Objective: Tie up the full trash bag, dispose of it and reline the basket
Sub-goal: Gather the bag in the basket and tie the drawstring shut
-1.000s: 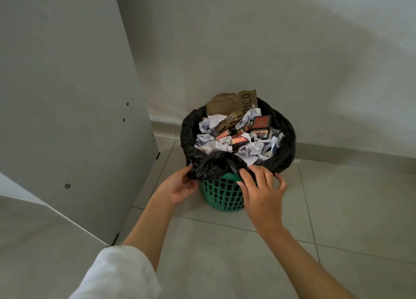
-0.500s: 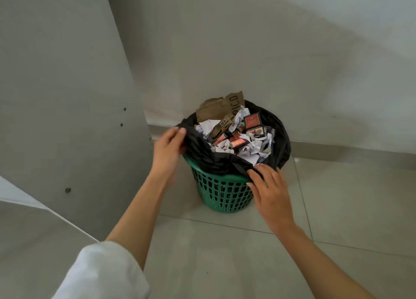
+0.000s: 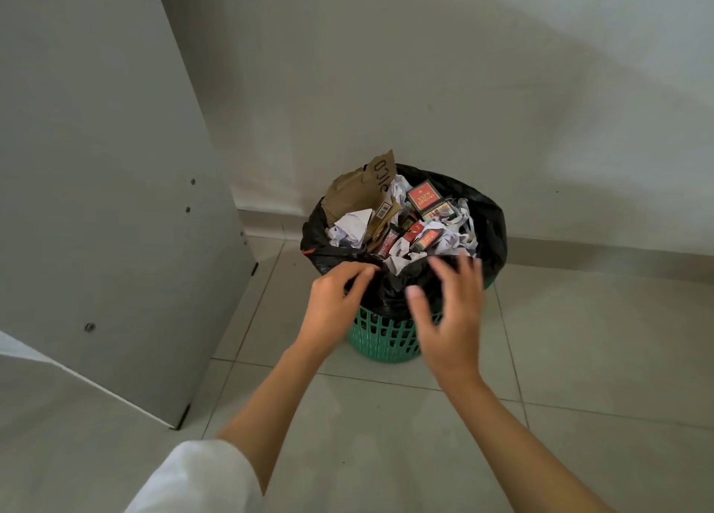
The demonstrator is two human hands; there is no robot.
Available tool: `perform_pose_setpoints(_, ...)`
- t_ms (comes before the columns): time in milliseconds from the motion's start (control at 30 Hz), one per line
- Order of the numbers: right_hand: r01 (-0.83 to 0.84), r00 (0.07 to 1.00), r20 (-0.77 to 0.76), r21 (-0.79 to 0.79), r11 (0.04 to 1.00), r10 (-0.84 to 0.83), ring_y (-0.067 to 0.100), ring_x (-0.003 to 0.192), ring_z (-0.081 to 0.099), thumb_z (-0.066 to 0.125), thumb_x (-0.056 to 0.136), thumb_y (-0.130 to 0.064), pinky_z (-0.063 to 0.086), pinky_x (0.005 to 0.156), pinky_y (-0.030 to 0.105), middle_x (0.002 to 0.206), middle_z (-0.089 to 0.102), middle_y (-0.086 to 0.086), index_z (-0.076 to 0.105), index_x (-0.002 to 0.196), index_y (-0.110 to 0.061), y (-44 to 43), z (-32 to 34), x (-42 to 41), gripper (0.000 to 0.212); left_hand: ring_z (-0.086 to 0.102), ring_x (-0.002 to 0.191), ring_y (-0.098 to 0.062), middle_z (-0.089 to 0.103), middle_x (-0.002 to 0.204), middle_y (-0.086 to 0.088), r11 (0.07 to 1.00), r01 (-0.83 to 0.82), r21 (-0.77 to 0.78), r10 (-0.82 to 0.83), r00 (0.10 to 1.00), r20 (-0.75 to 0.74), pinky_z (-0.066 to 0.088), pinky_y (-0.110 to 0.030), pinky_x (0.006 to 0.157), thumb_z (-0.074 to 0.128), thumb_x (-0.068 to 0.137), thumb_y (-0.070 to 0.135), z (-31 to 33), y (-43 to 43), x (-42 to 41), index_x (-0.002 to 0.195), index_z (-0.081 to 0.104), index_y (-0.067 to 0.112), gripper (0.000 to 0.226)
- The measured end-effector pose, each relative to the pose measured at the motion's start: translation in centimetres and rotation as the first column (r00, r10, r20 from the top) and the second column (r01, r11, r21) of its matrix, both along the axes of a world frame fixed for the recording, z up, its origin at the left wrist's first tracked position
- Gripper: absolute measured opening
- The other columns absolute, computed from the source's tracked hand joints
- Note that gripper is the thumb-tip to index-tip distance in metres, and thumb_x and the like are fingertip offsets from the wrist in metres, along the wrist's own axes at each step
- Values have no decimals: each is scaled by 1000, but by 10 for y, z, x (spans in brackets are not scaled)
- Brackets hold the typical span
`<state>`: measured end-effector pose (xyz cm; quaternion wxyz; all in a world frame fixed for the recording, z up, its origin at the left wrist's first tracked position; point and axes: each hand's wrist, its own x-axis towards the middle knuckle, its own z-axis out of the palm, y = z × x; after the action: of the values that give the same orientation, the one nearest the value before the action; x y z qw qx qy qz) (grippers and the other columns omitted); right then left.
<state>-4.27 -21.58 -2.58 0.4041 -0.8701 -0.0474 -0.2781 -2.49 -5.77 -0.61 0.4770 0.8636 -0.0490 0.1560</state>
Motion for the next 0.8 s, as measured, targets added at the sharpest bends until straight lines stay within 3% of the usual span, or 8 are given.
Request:
perform_pose_setpoints(67, -50, 994, 85, -214, 976, 70, 25, 139, 28, 48, 88, -49, 15, 115, 46, 141, 47, 6, 63, 118, -18, 20, -2, 3, 46, 64, 85, -2, 71, 90, 6, 939, -99, -328, 65, 991, -115, 47, -12, 78, 53, 94, 17, 5, 5, 1, 90, 71, 18, 19)
perform_pose_setpoints(133, -68, 990, 98, -319, 945, 105, 22, 129, 43, 51, 88, -47, 19, 114, 51, 127, 60, 2, 67, 113, -16, 32, -6, 6, 43, 66, 81, -14, 69, 81, -1, 749, -299, -591, 235, 954, -186, 52, -22, 78, 53, 94, 15, 6, 16, 6, 82, 68, 15, 19)
perform_pose_setpoints(233, -67, 988, 107, -327, 942, 108, 20, 100, 61, 53, 88, -39, 30, 109, 50, 99, 69, -3, 70, 102, -17, 33, -11, 12, 31, 59, 77, -16, 62, 77, 0, 626, -568, -534, 424, 823, -378, 49, -24, 73, 57, 93, 21, 0, 40, 18, 92, 65, 9, 15)
perform_pose_setpoints(367, -123, 983, 90, -304, 945, 157, 16, 82, 63, 51, 90, -32, 37, 103, 47, 84, 68, -6, 69, 88, -19, 23, -13, 15, 23, 55, 98, -17, 61, 99, -1, 499, -597, -628, -35, 711, -703, 45, -30, 86, 47, 95, 43, -9, 58, 40, 108, 58, 8, 38)
perform_pose_setpoints(433, -142, 977, 98, -360, 922, 189, 15, 80, 63, 53, 89, -34, 37, 102, 43, 85, 68, -7, 69, 90, -18, 17, -16, 14, 23, 56, 92, -14, 62, 93, 1, 420, -565, -711, -192, 710, -678, 45, -27, 78, 47, 95, 45, -11, 61, 52, 97, 60, 11, 36)
perform_pose_setpoints(533, -144, 968, 127, -421, 895, 216, 16, 77, 63, 54, 86, -33, 36, 99, 40, 84, 68, -6, 69, 91, -17, 11, -15, 16, 22, 56, 64, -8, 59, 81, -1, 240, -594, -768, -137, 762, -633, 48, -17, 48, 54, 95, 21, -13, 63, 69, 81, 58, 11, 17)
perform_pose_setpoints(633, -75, 969, 158, -545, 835, 190, 18, 81, 60, 50, 88, -28, 35, 97, 44, 88, 65, -3, 67, 106, -17, 10, -15, 15, 27, 53, 36, -3, 54, 76, -4, 160, -618, -770, -52, 774, -631, 43, -9, 38, 54, 93, 7, -16, 69, 72, 76, 53, 6, 18)
perform_pose_setpoints(800, 37, 971, 206, -636, 771, 123, 22, 93, 57, 61, 81, -14, 34, 99, 52, 100, 62, 2, 60, 114, -21, -4, -26, 10, 34, 54, 62, -8, 55, 76, 0, 207, -613, -763, 286, 784, -552, 48, -17, 52, 50, 97, 11, 2, 94, 60, 75, 49, 15, 22)
